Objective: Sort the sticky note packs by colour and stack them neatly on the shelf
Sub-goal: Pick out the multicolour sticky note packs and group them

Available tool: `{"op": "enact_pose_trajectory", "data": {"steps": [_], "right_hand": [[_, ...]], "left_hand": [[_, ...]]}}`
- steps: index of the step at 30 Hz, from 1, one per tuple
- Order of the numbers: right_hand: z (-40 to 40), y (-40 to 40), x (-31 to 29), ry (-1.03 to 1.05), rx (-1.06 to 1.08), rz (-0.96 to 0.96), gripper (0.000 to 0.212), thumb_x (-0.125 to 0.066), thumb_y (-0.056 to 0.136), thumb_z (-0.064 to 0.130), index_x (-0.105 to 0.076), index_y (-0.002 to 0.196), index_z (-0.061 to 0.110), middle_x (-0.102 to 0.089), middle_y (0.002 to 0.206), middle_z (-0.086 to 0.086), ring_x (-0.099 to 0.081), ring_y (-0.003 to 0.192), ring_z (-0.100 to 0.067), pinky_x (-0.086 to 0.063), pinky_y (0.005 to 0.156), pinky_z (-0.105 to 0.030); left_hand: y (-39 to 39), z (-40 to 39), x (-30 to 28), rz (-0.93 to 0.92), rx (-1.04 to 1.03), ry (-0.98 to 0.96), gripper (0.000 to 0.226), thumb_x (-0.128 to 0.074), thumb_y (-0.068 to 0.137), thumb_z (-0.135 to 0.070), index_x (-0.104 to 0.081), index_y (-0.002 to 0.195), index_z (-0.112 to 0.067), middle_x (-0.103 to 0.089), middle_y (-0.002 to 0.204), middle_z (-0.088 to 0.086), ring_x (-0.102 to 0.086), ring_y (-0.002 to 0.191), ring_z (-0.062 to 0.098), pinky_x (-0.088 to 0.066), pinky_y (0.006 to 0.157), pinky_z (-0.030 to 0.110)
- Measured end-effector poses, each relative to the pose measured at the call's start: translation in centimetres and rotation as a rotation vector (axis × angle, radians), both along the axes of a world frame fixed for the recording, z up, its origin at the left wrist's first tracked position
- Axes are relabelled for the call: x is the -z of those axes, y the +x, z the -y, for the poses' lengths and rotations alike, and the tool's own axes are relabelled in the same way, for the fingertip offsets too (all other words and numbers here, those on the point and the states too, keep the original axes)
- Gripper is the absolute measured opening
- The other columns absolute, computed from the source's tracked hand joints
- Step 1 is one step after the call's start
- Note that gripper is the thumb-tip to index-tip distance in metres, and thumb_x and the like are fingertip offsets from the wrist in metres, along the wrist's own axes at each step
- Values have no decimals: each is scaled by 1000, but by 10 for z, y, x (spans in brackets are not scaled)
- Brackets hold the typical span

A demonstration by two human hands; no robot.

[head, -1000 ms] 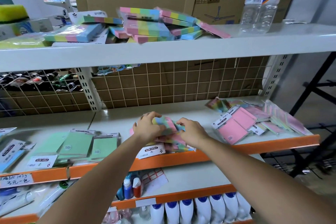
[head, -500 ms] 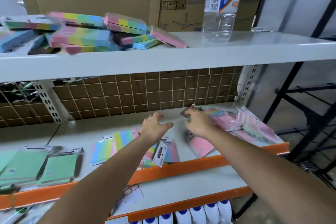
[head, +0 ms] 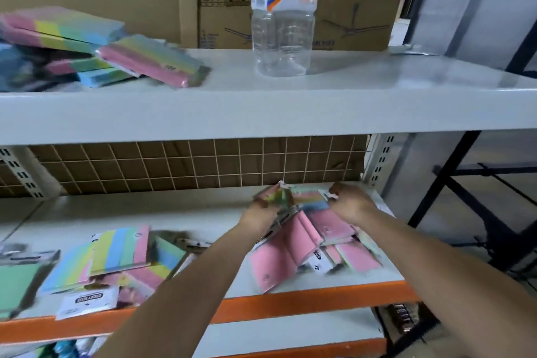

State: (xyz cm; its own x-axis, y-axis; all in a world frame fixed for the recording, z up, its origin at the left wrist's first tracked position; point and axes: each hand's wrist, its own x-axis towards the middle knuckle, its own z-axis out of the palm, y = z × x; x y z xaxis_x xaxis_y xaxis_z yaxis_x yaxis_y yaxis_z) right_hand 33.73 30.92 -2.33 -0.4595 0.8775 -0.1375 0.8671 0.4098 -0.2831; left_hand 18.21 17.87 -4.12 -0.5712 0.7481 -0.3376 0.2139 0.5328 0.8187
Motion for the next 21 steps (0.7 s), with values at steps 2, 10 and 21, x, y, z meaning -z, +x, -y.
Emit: {"op": "enact_pose_trajectory", "data": {"steps": [2, 10, 21], "right_hand": [[-15, 8, 5, -14, 1, -1, 28, -55, 94, 27, -61, 116, 11, -65, 103, -6, -64, 87, -22, -41, 54, -21], [-42, -8, 26, -108, -186, 21, 27, -55, 95, 37, -66, 104, 14, -62, 95, -3, -57, 76, -14, -38, 53, -21], [-57, -35, 53, -141, -144, 33, 25, -66, 80, 42, -61, 99, 27, -62, 82, 7, -58, 79, -12, -40, 52, -20]], "left_hand": [[4, -12, 5, -55, -15, -40, 44, -50, 92, -55, -47, 67, -20, -51, 64, -1, -50, 57, 10, -33, 35, 9], [-5, -55, 29, -104, -59, 20, 39, -50, 94, -51, -66, 120, -26, -71, 108, 9, -68, 92, 24, -51, 71, 27], [-10, -79, 46, 91, -179, 8, 40, -60, 82, -52, -66, 116, -32, -73, 82, 5, -60, 64, 18, -47, 63, 21]]}}
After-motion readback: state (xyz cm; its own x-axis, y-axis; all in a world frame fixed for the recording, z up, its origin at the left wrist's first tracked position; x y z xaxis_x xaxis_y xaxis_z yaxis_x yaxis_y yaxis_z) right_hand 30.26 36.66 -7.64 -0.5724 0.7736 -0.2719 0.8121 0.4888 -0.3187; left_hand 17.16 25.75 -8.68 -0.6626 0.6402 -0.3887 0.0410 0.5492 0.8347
